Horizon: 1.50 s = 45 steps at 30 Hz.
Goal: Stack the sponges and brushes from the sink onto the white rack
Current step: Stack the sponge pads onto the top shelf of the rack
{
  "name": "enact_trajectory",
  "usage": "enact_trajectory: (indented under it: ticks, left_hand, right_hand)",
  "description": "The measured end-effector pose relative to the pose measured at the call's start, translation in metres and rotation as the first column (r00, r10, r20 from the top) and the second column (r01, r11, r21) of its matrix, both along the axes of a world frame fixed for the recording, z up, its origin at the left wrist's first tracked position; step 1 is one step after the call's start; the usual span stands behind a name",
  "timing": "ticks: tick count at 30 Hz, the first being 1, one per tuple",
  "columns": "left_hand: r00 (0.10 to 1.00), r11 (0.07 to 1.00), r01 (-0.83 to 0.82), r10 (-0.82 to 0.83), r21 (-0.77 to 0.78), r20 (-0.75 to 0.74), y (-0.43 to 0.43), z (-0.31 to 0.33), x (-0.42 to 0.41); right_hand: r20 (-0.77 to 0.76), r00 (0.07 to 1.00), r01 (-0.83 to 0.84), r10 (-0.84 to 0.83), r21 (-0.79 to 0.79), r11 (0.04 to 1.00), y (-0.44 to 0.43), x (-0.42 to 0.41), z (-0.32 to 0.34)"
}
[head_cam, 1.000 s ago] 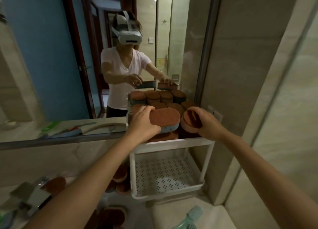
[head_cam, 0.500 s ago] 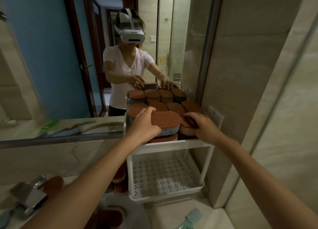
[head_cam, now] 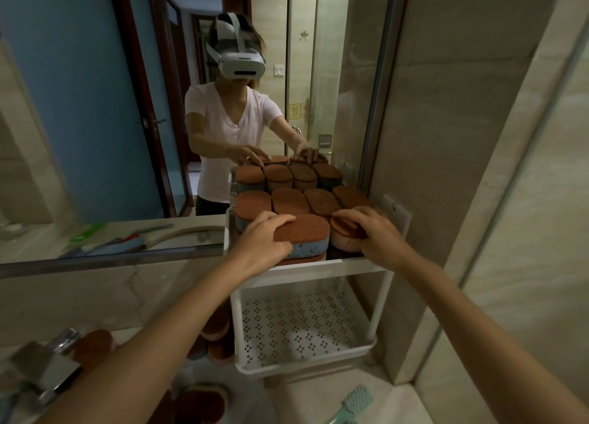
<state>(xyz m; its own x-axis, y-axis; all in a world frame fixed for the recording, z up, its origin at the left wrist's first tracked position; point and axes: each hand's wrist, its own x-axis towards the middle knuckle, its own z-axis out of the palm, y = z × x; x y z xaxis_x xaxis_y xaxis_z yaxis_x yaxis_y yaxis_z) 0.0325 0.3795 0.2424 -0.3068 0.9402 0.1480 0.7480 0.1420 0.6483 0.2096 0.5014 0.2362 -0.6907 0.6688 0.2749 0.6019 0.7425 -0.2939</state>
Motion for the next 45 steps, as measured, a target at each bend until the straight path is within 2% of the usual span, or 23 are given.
enact_trajectory:
  ticks: [5,8,13,16,19,22,25,29,31,33,36,38,42,45]
  left_hand:
    - [1.0,1.0,0.017,-0.017,-0.005,-0.008,0.003,-0.007,-0.004]
    - [0.999,0.999,0.022,-0.023,-0.032,-0.038,0.002,-0.011,-0.003]
    - [0.984,0.998,0.026,-0.035,-0.055,-0.173,-0.003,-0.012,-0.001]
    - [0.974,0.999,0.027,-0.034,-0.034,-0.223,-0.005,-0.01,-0.004]
    - [0.978,0.999,0.003,0.005,0.036,-0.208,-0.011,-0.008,-0.002]
    - [0.983,0.99,-0.061,0.081,0.127,-0.164,-0.024,-0.006,-0.004]
    - [0.979,0.966,-0.166,0.185,0.2,-0.082,-0.048,-0.008,-0.014]
    - [0.952,0.935,-0.305,0.297,0.182,0.071,-0.109,-0.038,-0.039]
    - [0.92,0.919,-0.38,0.364,0.107,0.143,-0.145,-0.067,-0.055]
    - [0.869,0.889,-0.457,0.449,-0.011,0.21,-0.184,-0.103,-0.072]
    - [0.759,0.788,-0.551,0.61,-0.275,0.228,-0.244,-0.161,-0.093]
    - [0.703,0.723,-0.56,0.673,-0.404,0.23,-0.278,-0.196,-0.102]
    - [0.671,0.634,-0.528,0.719,-0.565,0.18,-0.323,-0.243,-0.115]
    - [0.677,0.629,-0.494,0.711,-0.6,0.188,-0.338,-0.264,-0.128]
  right_hand:
    - [0.073,0.996,0.052,-0.054,0.038,0.998,-0.004,-0.002,-0.004]
    - [0.134,0.985,0.091,-0.112,0.148,0.985,-0.008,-0.006,-0.007]
    - [0.079,0.986,0.126,-0.15,0.246,0.961,-0.017,-0.012,-0.016]
    - [0.009,0.985,0.164,-0.172,0.249,0.955,-0.025,-0.014,-0.02]
    - [-0.111,0.984,0.168,-0.14,0.31,0.936,-0.038,-0.021,-0.026]
    - [-0.29,0.956,0.165,-0.05,0.386,0.908,-0.06,-0.034,-0.035]
    - [-0.397,0.916,0.105,0.065,0.391,0.914,-0.1,-0.055,-0.046]
    - [-0.47,0.864,-0.081,0.178,0.22,0.972,-0.164,-0.092,-0.083]
    - [-0.495,0.843,-0.188,0.209,0.091,0.978,-0.198,-0.113,-0.112]
    - [-0.471,0.86,-0.266,0.195,-0.089,0.96,-0.231,-0.134,-0.144]
    - [-0.267,0.948,-0.275,0.176,-0.398,0.876,-0.276,-0.161,-0.192]
    - [-0.106,0.97,-0.24,0.219,-0.547,0.802,-0.297,-0.175,-0.225]
    - [0.187,0.901,-0.189,0.392,-0.643,0.742,-0.326,-0.188,-0.291]
    - [0.302,0.883,-0.097,0.359,-0.631,0.77,-0.34,-0.2,-0.332]
